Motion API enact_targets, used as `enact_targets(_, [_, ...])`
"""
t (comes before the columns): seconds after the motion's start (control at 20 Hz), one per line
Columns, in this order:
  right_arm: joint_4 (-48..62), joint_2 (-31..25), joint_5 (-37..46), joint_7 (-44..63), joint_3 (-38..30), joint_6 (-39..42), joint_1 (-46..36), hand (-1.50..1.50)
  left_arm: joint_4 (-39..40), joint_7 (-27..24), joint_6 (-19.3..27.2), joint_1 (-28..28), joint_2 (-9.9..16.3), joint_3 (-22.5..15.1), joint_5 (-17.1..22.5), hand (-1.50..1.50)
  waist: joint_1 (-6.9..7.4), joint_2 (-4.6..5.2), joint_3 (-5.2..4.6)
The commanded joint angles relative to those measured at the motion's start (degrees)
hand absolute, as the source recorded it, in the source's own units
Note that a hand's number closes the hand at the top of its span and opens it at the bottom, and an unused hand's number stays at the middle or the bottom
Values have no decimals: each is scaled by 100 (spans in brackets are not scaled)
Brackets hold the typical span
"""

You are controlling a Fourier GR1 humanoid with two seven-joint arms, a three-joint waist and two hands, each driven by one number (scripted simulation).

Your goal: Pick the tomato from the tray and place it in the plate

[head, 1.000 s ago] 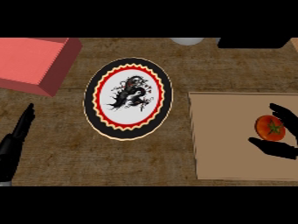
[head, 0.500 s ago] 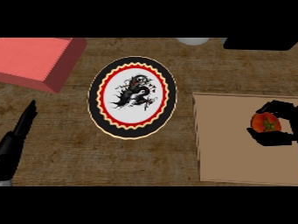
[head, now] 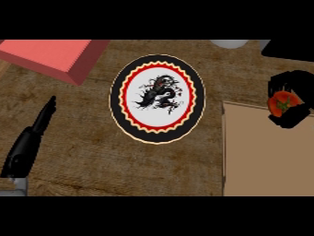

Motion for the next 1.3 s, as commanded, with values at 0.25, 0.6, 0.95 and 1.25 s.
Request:
enact_targets(0.25, [1867,298,488,-1518,-223,-1090,-1788,150,130,202,20,-201,-67,59,27,0,-277,-61,12])
enact_targets(0.6, [2178,605,-83,-3069,-711,-1290,-2570,150,251,-1,90,172,64,347,47,0,-538,-167,-3])
enact_targets(0.95, [2189,1288,-402,-3241,-666,-437,-3246,150,168,-40,195,407,-130,303,-29,0,-733,-245,-13])
enact_targets(1.25, [1948,1921,-447,-2768,-541,-64,-3458,150,165,119,-40,249,109,563,83,0,-797,-250,-14])
